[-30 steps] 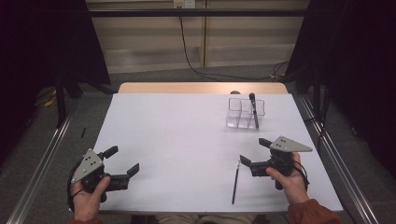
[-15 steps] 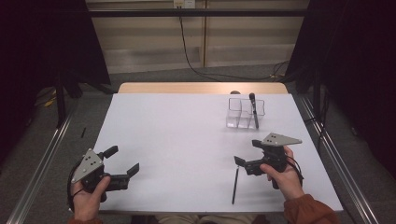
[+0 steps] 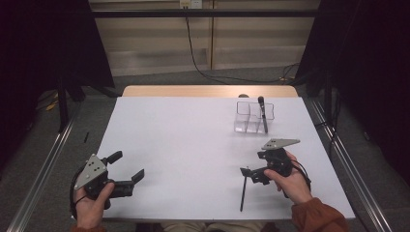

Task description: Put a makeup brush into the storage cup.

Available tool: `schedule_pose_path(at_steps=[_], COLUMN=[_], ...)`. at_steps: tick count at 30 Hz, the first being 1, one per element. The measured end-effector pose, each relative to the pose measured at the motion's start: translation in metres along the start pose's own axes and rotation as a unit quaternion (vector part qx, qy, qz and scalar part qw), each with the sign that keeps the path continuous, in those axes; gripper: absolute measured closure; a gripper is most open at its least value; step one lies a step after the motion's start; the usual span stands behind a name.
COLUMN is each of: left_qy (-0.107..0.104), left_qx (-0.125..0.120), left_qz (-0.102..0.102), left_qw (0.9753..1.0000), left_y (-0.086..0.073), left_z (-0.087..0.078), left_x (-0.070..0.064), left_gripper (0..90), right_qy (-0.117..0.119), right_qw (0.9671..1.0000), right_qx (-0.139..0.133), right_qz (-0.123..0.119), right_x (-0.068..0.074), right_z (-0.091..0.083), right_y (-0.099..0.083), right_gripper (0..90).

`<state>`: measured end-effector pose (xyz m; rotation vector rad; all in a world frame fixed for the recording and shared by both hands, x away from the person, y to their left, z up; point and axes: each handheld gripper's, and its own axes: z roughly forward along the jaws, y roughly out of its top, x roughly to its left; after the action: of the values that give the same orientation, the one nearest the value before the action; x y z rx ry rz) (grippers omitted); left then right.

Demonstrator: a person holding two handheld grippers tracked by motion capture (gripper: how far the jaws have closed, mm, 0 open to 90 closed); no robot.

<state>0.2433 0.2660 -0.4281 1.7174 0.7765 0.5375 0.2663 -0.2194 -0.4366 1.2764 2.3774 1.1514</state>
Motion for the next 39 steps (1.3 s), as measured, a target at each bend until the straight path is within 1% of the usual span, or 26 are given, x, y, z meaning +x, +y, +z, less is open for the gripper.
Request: schedule_pose_path(at_steps=[3,5,9,13,15,16,18,22,23,27,28,29,30,31,32,33,36,37,38,39], left_qy=[0.0,0.001,0.0,0.0,0.0,0.0,0.0,0.0,0.0,0.0,0.0,-0.001,-0.001,-0.001,-0.001,-0.001,0.0,0.0,0.0,0.0], left_qx=[0.001,0.0,0.001,0.001,0.001,0.001,0.002,0.002,0.002,0.003,0.003,0.003,0.003,0.003,0.002,0.002,0.003,0.003,0.003,0.003], left_qz=[0.002,0.001,0.001,0.001,0.002,0.002,0.002,0.002,0.002,0.003,0.003,0.003,0.004,0.003,0.003,0.002,0.002,0.002,0.002,0.002], left_qw=[1.0,1.0,1.0,1.0,1.0,1.0,1.0,1.0,1.0,1.0,1.0,1.0,1.0,1.0,1.0,1.0,1.0,1.0,1.0,1.0], left_y=[0.0,0.0,0.0,0.0,0.0,0.0,0.0,0.0,0.0,0.0,0.0,0.0,0.0,0.0,0.0,0.0,0.0,0.0,0.0,0.0], left_z=[0.0,0.0,0.0,0.0,0.0,0.0,0.0,0.0,0.0,0.0,0.001,0.001,0.001,0.0,0.0,0.001,0.001,0.0,0.0,0.0], left_x=[0.0,0.0,0.0,0.0,0.0,0.0,0.0,0.0,0.0,0.0,0.0,0.0,0.0,0.0,0.0,0.0,0.0,0.0,0.0,0.0], left_gripper=[1.9,1.8,1.9,1.8,1.9,1.8,1.8,1.8,1.8,1.9,1.8,1.9,1.9,1.8,1.8,1.8,1.9,1.9,1.9,1.8], right_qy=[-0.001,0.001,0.004,0.003,0.005,0.004,0.006,-0.001,-0.003,-0.002,0.003,0.005,0.002,0.0,0.0,0.0,-0.002,-0.001,-0.005,-0.006], right_qw=[0.9998,0.9988,0.9968,0.9951,0.9942,0.9936,0.992,0.9895,0.9879,0.9858,0.9848,0.9845,0.9845,0.984,0.9834,0.9829,0.9805,0.9791,0.9782,0.9781], right_qx=[0.021,0.049,0.08,0.098,0.107,0.112,0.126,0.145,0.155,0.167,0.174,0.175,0.175,0.178,0.181,0.184,0.197,0.203,0.208,0.208], right_qz=[0.0,0.004,-0.001,-0.013,-0.011,-0.014,-0.011,-0.008,-0.004,-0.009,-0.007,-0.008,-0.009,-0.004,-0.007,-0.003,0.0,0.002,0.002,0.0], right_x=[-0.001,-0.001,0.0,0.001,0.001,0.001,0.001,0.001,0.001,0.003,0.004,0.004,0.005,0.006,0.005,0.006,0.005,0.005,0.005,0.005], right_z=[0.003,0.006,0.01,0.012,0.014,0.015,0.016,0.019,0.021,0.022,0.023,0.023,0.023,0.024,0.024,0.025,0.027,0.028,0.029,0.03], right_y=[0.0,0.001,0.001,0.003,0.005,0.006,0.007,0.008,0.009,0.009,0.01,0.011,0.011,0.012,0.013,0.014,0.016,0.016,0.017,0.017], right_gripper=[5.7,5.7,6.2,5.2,5.7,6.3,6.1,7.6,8.2,13.0,14.4,14.5,14.4,14.7,15.3,15.8,17.7,18.2,19.7,20.9])
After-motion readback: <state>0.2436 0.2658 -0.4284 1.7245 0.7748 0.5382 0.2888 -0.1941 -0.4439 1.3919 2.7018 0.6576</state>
